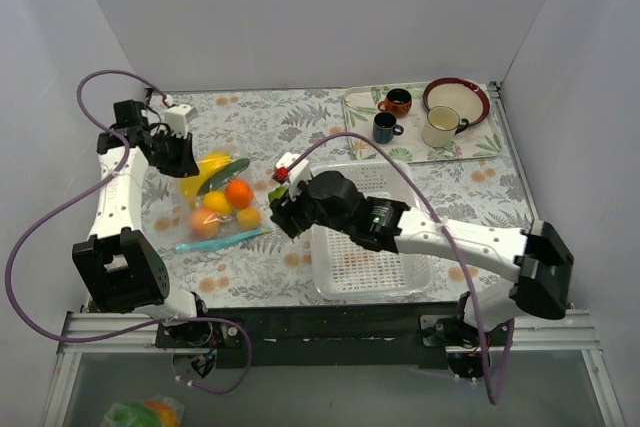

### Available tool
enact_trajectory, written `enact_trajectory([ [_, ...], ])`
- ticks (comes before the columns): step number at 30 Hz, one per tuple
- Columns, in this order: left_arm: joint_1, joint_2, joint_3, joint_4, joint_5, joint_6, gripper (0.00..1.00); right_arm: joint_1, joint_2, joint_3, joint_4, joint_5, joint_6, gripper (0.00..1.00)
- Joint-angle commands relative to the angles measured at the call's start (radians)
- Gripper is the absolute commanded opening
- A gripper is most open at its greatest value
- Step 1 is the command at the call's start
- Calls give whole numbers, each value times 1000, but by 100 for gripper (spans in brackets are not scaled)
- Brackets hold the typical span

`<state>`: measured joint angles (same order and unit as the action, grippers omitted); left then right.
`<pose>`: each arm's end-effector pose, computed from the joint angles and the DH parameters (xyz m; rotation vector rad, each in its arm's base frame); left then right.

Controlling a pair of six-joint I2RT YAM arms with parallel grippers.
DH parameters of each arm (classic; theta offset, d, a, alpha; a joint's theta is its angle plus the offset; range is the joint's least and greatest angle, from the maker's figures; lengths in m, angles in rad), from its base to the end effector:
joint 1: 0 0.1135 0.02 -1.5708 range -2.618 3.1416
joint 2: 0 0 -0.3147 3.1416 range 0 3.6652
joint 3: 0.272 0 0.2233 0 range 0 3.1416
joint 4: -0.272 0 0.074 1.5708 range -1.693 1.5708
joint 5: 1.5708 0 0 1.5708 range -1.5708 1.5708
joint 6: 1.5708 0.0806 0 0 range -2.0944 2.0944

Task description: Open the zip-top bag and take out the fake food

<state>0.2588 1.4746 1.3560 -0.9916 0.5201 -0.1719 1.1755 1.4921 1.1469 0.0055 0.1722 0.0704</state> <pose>0.2755 0.0315 0.3319 -0.3951 2.5615 -0.6613 0.1524 0.3293 0.3598 -0.9270 1.7313 0.6714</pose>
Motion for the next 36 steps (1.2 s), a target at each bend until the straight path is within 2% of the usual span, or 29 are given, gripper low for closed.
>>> enact_trajectory([
  [1,-119,-71,8,-65,43,-77,0,-4,-90,-18,-126,246,-17,12],
  [3,-142,-86,-17,-64,37,-90,0,-31,-79,-10,-252,364,15,6],
  [5,-144,-100,-40,-58,14,-81,0,-72,-61,-13,-341,414,90,1],
  [7,-145,-109,-92,-38,-55,-74,0,-85,-36,-39,-435,481,146,1],
  [9,-144,-122,-151,10,-109,-70,0,-91,-15,-55,-505,539,182,9],
  [12,-142,-135,-217,100,-239,-81,0,-91,-6,-55,-544,584,238,38],
  [13,-144,-134,-227,117,-265,-87,0,-89,-7,-53,-542,590,241,51],
  [14,-144,-120,-231,139,-302,-93,0,-91,-15,-50,-539,598,243,82],
  [15,-142,-114,-233,140,-308,-103,0,-91,-18,-46,-535,598,240,98],
  [19,-144,-103,-264,163,-324,-115,0,-57,-44,-3,-442,578,158,98],
  [25,-142,-106,-325,206,-380,-107,0,119,-64,20,-272,449,0,99],
  [29,-144,-112,-366,223,-396,-106,0,190,23,74,-279,319,-30,99],
  [36,-144,-125,-394,231,-407,-107,0,202,204,93,-279,265,-35,99],
])
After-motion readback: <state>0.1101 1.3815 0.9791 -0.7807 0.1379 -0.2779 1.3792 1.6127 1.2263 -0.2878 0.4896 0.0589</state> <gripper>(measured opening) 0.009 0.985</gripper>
